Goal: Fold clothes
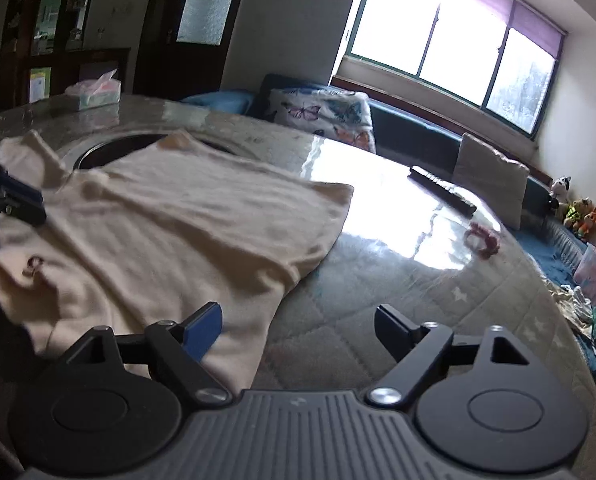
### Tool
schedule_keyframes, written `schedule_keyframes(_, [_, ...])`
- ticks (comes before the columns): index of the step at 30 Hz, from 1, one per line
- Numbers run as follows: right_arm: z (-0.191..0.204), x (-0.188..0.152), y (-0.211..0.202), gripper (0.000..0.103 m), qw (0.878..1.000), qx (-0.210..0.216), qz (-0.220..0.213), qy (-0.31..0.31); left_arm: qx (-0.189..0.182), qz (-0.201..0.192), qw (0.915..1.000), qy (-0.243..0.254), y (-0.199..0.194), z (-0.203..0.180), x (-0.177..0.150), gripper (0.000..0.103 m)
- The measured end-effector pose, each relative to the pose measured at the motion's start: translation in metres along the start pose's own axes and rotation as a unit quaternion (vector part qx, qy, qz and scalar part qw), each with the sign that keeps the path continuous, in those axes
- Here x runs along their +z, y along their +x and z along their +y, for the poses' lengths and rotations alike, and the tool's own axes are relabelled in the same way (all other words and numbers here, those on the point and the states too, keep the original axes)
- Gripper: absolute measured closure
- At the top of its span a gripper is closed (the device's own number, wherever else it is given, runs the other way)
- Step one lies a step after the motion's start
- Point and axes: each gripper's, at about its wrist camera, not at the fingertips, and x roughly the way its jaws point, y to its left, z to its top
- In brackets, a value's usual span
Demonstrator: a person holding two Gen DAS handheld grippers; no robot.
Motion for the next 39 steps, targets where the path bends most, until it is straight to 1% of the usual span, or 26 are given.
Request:
schedule_keyframes(4, [0.004,0.003,-0.007,0.017,1.000,-0.006,-0.010,-0.014,0.012,-0.006,0.9998,-0.014,-0.009,0.010,-0.004,0.070])
schedule_keyframes(8, [0.010,0.003,-0.001,0.017,1.000,-0.001,0.003,-0.026,0.031,-0.008,0.9987,-0.039,-0.015,0.026,-0.007,0.068])
schedule_keyframes(13, [0.024,0.021,0.002,0.017,0.998,0.018,-0.009,-0.051,0.057,-0.012,0.9961,-0.066,-0.022,0.048,-0.010,0.066])
schedule_keyframes(17, [0.042,0.039,0.014,0.017,0.996,0.047,-0.011,-0.078,0.085,-0.015,0.9922,-0.090,-0.025,0.068,-0.011,0.056])
schedule_keyframes(18, [0.048,0.043,0.018,0.017,0.995,0.056,-0.012,-0.083,0.092,-0.016,0.9909,-0.096,-0.026,0.074,-0.011,0.055])
schedule_keyframes(22, [0.071,0.058,0.033,0.016,0.992,0.073,-0.013,-0.104,0.123,-0.018,0.9858,-0.113,-0.029,0.095,-0.011,0.047])
schedule_keyframes(25, [0.089,0.072,0.047,0.016,0.990,0.073,-0.012,-0.117,0.141,-0.016,0.9813,-0.130,-0.028,0.113,-0.012,0.046])
schedule_keyframes(29, [0.101,0.086,0.066,0.015,0.992,0.049,-0.002,-0.116,0.163,-0.013,0.9734,-0.161,-0.026,0.134,-0.016,0.046])
schedule_keyframes(32, [0.109,0.093,0.074,0.015,0.992,0.040,-0.001,-0.120,0.176,-0.010,0.9675,-0.182,-0.025,0.149,-0.018,0.046])
schedule_keyframes(34, [0.118,0.097,0.079,0.015,0.991,0.037,-0.002,-0.130,0.180,-0.008,0.9652,-0.189,-0.023,0.155,-0.019,0.046])
schedule_keyframes(39, [0.136,0.102,0.084,0.014,0.988,0.042,-0.008,-0.148,0.183,-0.009,0.9631,-0.197,-0.022,0.162,-0.018,0.046])
